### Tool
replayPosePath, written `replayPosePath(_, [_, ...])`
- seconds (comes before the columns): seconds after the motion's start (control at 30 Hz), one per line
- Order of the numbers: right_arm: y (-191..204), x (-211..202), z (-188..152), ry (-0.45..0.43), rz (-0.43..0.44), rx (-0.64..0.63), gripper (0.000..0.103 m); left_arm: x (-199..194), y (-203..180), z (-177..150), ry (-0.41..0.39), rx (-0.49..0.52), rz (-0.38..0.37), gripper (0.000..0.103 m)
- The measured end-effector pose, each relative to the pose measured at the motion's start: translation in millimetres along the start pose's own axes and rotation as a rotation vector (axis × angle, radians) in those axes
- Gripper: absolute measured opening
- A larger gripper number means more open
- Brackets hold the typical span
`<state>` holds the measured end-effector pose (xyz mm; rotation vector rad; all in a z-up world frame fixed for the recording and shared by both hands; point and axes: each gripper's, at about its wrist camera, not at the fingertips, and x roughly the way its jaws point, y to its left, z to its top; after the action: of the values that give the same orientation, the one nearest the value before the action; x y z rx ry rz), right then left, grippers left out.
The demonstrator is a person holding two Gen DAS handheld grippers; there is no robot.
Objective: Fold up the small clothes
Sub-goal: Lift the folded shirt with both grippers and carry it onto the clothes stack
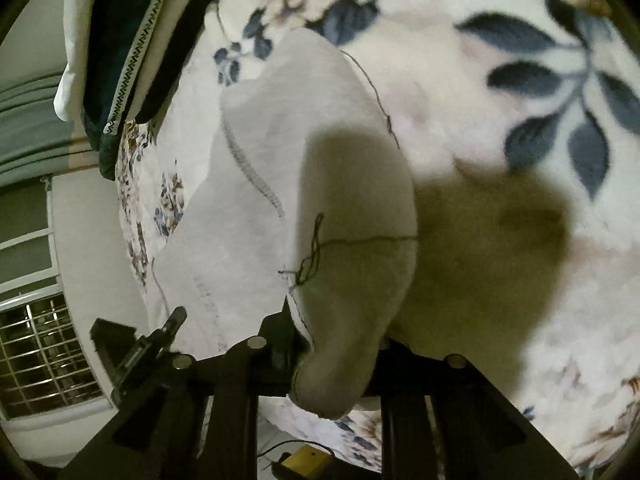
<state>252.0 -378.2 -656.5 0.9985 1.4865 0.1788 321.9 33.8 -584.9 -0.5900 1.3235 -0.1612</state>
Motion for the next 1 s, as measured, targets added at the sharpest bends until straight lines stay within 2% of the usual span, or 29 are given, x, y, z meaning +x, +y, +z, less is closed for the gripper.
replayPosePath(0.13, [17.3, -19.9, -5.7, -0.026, -0.005, -0.016, 0.017, -18.9, -29.1, -1.5, -0.027, 0.09, 0.082, 0.012])
replayPosePath(0.23, [33.4, -37.2, -8.2, -0.041, -0.003, -0.033, 0.016, -30.7, -49.3, 2.5, -0.032, 0.14, 0.114, 0.012])
replayPosePath(0.47, [73.3, -80.0, -7.0, -0.092, -0.001, -0.056, 0.016, -59.4, -85.2, 26.4, -0.041, 0.193, 0.116, 0.012])
replayPosePath(0.73, [132.2, -134.5, 5.8, -0.18, 0.008, -0.089, 0.016, -97.5, -132.3, 67.3, -0.085, 0.256, 0.064, 0.012])
replayPosePath(0.87, [175.2, -159.9, 25.5, -0.237, 0.015, -0.112, 0.016, -115.2, -160.4, 104.7, -0.122, 0.265, 0.032, 0.012])
replayPosePath(1.0, [227.5, -187.6, 59.5, -0.3, 0.017, -0.163, 0.016, -124.7, -192.9, 149.6, -0.167, 0.29, 0.03, 0.012])
